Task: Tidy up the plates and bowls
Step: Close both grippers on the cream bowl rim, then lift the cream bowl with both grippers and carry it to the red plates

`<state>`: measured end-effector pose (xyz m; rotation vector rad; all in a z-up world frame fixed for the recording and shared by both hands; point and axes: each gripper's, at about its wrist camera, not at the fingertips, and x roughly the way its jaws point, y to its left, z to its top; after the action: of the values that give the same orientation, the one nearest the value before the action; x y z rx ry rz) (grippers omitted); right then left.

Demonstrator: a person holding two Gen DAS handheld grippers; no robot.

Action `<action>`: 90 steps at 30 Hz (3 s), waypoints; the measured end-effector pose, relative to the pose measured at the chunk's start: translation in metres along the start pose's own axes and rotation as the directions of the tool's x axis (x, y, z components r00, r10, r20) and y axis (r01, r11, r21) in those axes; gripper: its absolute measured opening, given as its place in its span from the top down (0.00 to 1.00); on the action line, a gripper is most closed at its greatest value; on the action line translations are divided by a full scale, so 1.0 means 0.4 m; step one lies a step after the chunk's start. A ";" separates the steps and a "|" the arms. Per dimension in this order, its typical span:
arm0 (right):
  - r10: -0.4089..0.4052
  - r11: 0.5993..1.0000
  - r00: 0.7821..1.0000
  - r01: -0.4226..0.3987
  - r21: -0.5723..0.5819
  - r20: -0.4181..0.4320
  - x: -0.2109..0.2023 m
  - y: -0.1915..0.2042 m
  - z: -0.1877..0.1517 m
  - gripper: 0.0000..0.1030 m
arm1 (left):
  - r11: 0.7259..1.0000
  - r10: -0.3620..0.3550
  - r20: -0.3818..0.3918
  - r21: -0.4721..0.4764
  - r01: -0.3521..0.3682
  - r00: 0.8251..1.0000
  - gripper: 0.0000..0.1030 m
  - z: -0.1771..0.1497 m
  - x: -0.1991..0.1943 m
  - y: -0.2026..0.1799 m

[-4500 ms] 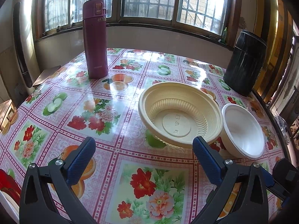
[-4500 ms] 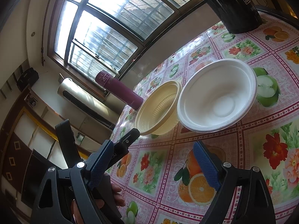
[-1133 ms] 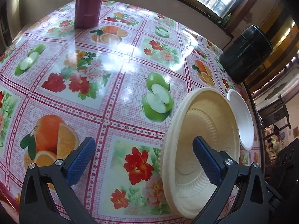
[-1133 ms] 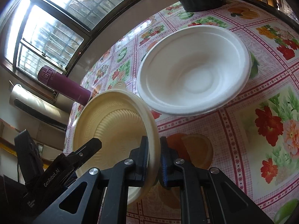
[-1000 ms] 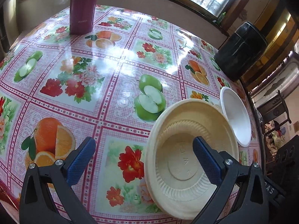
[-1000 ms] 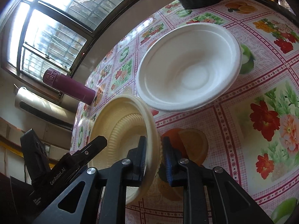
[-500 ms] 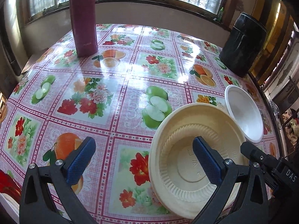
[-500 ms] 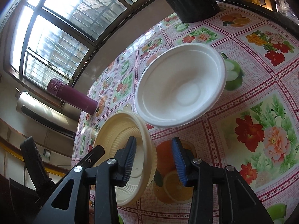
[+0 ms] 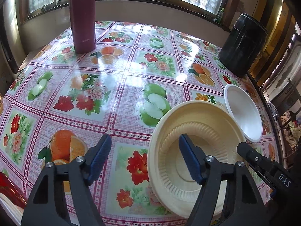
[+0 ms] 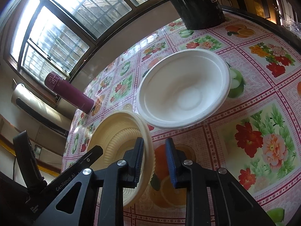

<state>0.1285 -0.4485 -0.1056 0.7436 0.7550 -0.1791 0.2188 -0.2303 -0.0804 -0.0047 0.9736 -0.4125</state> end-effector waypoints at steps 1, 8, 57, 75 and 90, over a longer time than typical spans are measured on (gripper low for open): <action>0.000 1.000 1.000 0.000 -0.001 0.001 0.000 0.001 -0.001 0.79 | 1.000 -0.010 -0.008 -0.004 0.010 1.000 0.41 -0.001 0.004 0.000; 0.004 1.000 1.000 -0.004 0.002 0.007 0.000 0.001 -0.002 0.83 | 0.997 -0.065 -0.050 0.024 0.067 0.997 0.69 -0.013 0.020 -0.023; 0.113 0.993 0.993 -0.114 0.018 0.046 -0.123 -0.016 -0.129 0.90 | 0.990 0.019 0.137 0.137 -0.037 0.990 0.86 -0.152 -0.163 -0.064; 0.188 0.982 0.978 -0.186 -0.031 0.094 -0.257 0.077 -0.228 0.90 | 0.987 0.033 0.254 0.144 -0.072 0.967 0.86 -0.220 -0.349 -0.011; 0.264 0.943 0.964 -0.253 -0.215 0.027 -0.272 0.360 -0.349 0.88 | 0.987 0.143 0.340 0.013 -0.157 0.929 0.86 -0.292 -0.531 0.231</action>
<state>0.0293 -0.2609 -0.0214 0.6264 0.6056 0.1171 0.0518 -0.0515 0.0061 0.0344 0.6201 -0.2776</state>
